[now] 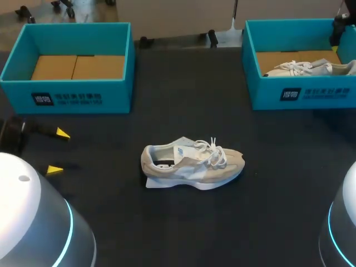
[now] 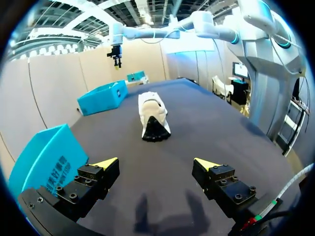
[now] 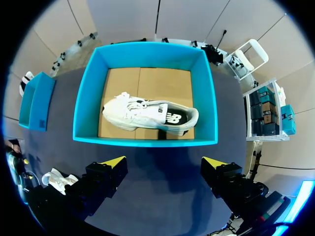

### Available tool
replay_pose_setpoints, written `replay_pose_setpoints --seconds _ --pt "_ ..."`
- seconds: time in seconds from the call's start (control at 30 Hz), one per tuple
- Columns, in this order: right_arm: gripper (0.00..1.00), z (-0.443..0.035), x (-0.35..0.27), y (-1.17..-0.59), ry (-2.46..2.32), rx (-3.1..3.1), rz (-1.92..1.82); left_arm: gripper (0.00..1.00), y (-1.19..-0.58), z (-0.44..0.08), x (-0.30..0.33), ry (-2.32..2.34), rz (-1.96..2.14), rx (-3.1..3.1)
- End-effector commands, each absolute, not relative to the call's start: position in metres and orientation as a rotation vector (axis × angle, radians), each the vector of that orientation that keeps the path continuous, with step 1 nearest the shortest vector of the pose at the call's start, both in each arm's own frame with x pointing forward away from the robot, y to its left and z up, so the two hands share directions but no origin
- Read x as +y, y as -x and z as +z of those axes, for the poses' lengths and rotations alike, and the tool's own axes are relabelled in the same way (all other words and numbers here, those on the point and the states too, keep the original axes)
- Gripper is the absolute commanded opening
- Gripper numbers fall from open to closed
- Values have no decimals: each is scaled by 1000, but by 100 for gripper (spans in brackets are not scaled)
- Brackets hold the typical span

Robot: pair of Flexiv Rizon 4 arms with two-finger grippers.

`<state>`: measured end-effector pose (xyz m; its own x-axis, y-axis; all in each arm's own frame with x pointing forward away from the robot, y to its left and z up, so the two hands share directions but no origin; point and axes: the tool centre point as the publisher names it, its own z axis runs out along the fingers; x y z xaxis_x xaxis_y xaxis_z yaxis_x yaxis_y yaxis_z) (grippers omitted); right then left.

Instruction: Take the shoe out of the shoebox, open the shoe tongue, remove and reinsert the insole, then place the shoe into the shoebox

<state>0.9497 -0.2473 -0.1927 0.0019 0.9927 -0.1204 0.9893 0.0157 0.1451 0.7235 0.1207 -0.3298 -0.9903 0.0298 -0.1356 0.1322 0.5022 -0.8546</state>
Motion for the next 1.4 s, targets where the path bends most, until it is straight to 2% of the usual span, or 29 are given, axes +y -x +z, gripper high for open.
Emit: replay_pose_setpoints --seconds 0.03,0.33,1.0,1.4 --pt "100 -193 -247 -950 -2080 2095 26 100 -724 -344 123 -93 -1548 2609" --pt "100 -193 -247 -950 -2080 2095 26 100 -722 -361 117 -75 -1581 2597" --pt "100 -193 -247 -950 -2080 2095 26 100 -722 -361 117 -75 -1581 2597" --pt "100 -193 -247 -950 -2080 2095 26 100 -723 -361 88 -66 -1587 2589"
